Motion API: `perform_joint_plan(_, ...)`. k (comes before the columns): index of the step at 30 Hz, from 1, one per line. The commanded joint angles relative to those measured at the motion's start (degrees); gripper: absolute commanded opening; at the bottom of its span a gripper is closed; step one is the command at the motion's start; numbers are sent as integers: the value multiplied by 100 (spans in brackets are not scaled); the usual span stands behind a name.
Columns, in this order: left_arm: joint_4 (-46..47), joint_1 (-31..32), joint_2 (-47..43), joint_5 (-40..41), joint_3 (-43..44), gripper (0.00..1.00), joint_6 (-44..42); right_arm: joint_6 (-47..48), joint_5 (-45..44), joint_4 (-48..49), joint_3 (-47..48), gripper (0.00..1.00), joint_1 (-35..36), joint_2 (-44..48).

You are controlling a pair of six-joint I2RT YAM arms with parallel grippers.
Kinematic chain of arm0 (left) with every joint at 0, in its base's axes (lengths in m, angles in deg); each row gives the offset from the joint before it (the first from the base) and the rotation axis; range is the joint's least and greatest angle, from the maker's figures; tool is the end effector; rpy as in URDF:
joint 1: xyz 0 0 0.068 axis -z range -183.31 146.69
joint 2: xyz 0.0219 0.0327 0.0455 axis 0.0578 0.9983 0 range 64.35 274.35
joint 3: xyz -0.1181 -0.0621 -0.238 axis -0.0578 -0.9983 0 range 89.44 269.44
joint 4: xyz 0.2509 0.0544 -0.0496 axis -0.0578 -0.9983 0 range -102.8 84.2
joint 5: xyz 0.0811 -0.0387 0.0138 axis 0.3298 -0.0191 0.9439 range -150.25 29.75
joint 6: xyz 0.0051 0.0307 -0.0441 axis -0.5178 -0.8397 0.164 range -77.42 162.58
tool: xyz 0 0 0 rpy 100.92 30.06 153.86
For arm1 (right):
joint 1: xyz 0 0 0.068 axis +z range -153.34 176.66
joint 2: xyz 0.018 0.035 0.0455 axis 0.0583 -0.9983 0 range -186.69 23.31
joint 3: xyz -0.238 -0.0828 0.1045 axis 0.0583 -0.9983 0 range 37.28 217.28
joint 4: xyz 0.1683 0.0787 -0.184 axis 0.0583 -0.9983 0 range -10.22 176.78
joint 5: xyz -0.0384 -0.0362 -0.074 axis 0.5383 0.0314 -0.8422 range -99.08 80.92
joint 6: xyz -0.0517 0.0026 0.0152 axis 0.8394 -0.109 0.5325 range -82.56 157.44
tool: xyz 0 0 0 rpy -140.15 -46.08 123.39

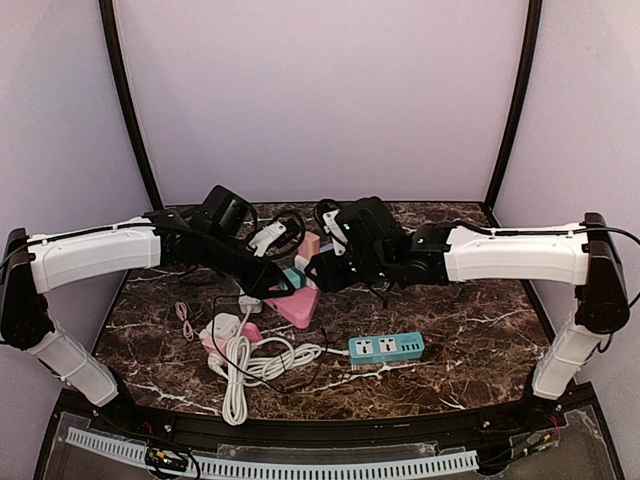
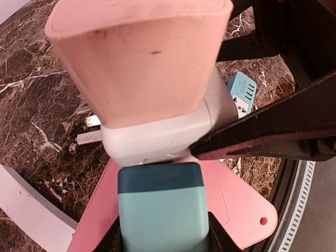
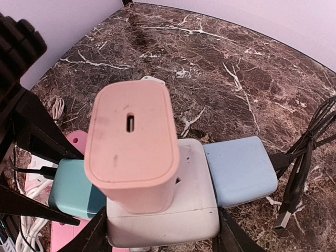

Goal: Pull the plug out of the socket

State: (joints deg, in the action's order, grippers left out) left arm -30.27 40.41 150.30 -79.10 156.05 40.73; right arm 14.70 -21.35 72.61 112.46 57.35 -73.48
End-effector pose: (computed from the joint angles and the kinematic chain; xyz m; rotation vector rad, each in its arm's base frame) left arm 0.2306 -0.2365 0.2777 1.0861 2.1466 -0.7377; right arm 0.1972 0.3358 0.2776 -0.6110 2.1558 0.5828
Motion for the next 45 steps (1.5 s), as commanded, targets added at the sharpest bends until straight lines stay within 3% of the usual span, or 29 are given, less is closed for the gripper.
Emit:
perform_joint_plan(1, 334, -12, -50, -996, 277, 1, -171, 503, 698, 1036, -91, 0, 74, 265)
perform_joint_plan(5, 382, -22, -123, -881, 257, 1, -128, 298, 430, 879, -54, 0, 66, 260)
perform_joint_plan(15, 504, -20, -386, 304, 73, 1, -86, -576, -692, -371, 501, 0, 66, 58)
perform_joint_plan(23, 648, -14, -416, 51, -25, 1, -50, -1028, -998, -954, 636, 0, 56, 22)
perform_joint_plan(37, 506, -16, -292, -822, 112, 1, -149, 217, -106, 44, -96, 0, 68, 502)
perform_joint_plan(45, 509, -20, -225, -1030, 139, 1, -87, 317, 301, 601, -521, 0, 71, 751)
